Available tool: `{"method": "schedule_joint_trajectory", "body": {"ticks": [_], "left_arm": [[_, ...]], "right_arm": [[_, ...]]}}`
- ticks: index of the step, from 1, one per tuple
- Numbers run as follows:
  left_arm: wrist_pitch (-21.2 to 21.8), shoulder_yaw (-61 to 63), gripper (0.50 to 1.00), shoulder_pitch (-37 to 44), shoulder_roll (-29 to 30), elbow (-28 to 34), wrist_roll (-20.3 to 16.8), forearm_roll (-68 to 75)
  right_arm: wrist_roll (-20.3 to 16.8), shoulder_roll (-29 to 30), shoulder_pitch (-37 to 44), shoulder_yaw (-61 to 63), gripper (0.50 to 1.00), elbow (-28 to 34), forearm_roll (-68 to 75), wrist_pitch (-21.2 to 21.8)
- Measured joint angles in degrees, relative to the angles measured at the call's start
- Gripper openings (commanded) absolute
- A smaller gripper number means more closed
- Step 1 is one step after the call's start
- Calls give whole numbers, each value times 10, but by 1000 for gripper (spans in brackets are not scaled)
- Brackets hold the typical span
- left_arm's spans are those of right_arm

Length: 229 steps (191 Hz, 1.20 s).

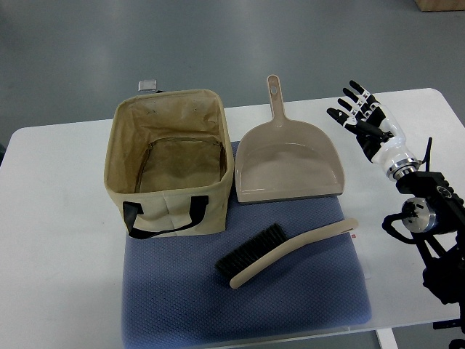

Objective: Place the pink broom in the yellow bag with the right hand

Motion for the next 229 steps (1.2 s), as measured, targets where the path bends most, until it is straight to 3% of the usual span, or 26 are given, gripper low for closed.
{"method": "schedule_joint_trajectory", "body": {"ticks": [229], "left_arm": [[0,0,1000,0,0,1,0,0]], "right_arm": [[0,-5,5,-1,928,0,0,1]]}}
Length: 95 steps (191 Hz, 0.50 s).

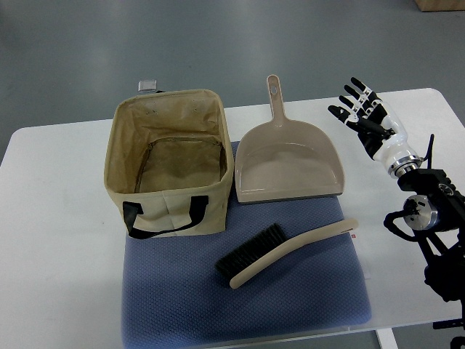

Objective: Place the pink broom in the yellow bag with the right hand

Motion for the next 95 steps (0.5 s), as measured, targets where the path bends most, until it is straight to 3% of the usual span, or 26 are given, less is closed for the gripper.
{"method": "schedule_joint_trajectory", "body": {"ticks": [95], "left_arm": [[0,0,1000,0,0,0,0,0]], "right_arm": [[0,1,1,-2,928,5,-1,5]]}}
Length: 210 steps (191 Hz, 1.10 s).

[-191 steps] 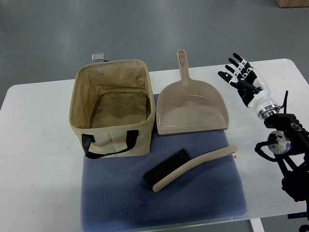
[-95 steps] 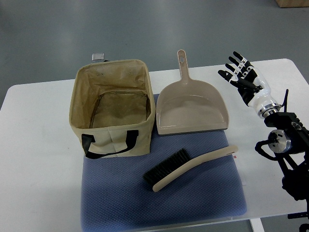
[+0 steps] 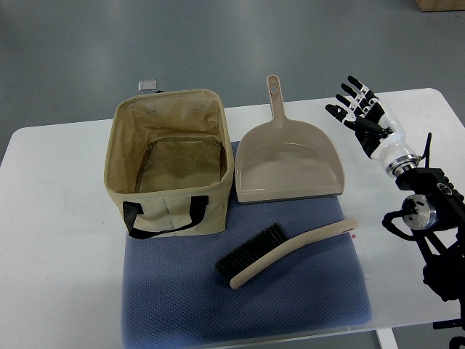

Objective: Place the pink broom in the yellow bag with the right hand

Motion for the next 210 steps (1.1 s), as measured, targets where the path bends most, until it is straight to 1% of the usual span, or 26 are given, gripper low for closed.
{"method": "schedule_joint_trajectory", "body": {"ticks": [33,59,73,113,189,210], "left_arm": [[0,0,1000,0,0,0,0,0],[0,0,1000,0,0,0,0,0],[0,0,1000,0,0,0,0,0],[0,0,1000,0,0,0,0,0],[0,0,1000,0,0,0,0,0],[0,0,1000,0,0,0,0,0]], "right_arm": [[-1,-2,0,0,930,0,1,3],[-1,-3,0,0,930,0,1,26],[1,-3,0,1,930,0,1,30],[15,-3,0,0,926,0,1,31],[13,-11,0,-11,928,-1,1,33],[13,-20,0,-16,930,-1,1,41]]}}
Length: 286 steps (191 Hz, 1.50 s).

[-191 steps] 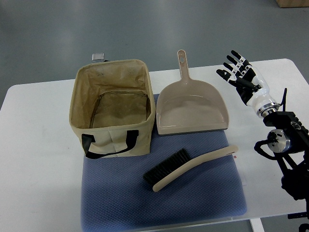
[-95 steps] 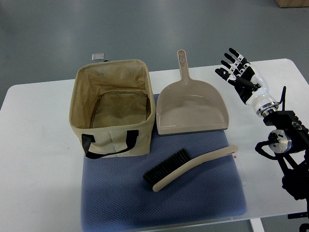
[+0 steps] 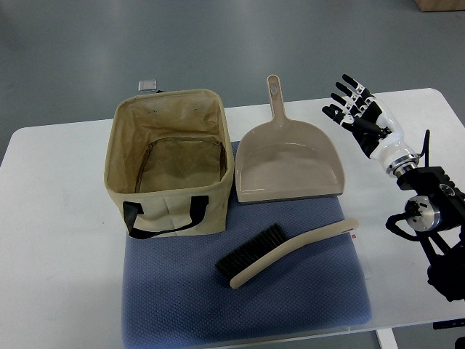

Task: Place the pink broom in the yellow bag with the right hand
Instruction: 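Lower the right hand onto the curved beige brush handle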

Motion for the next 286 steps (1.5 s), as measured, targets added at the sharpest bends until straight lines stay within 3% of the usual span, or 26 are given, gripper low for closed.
{"method": "schedule_joint_trajectory", "body": {"ticks": [60,108,146,190,229,249,260,286], "left_arm": [[0,0,1000,0,0,0,0,0],[0,0,1000,0,0,0,0,0],[0,0,1000,0,0,0,0,0],[0,0,1000,0,0,0,0,0],[0,0,1000,0,0,0,0,0],[0,0,1000,0,0,0,0,0],[0,0,1000,0,0,0,0,0],[0,0,1000,0,0,0,0,0]], "right_arm": [[5,-59,-1,-23,926,4,-47,67],[54,-150,-1,-80,926,34,-202,100],[77,-213,-1,-133,926,80,-306,102],[86,-274,0,-200,919,177,-417,101],[86,-291,2,-245,901,205,-479,94],[85,-293,2,-266,870,212,-507,88],[85,-293,2,-280,823,215,-525,80],[83,-292,2,-307,801,215,-553,59]]}}
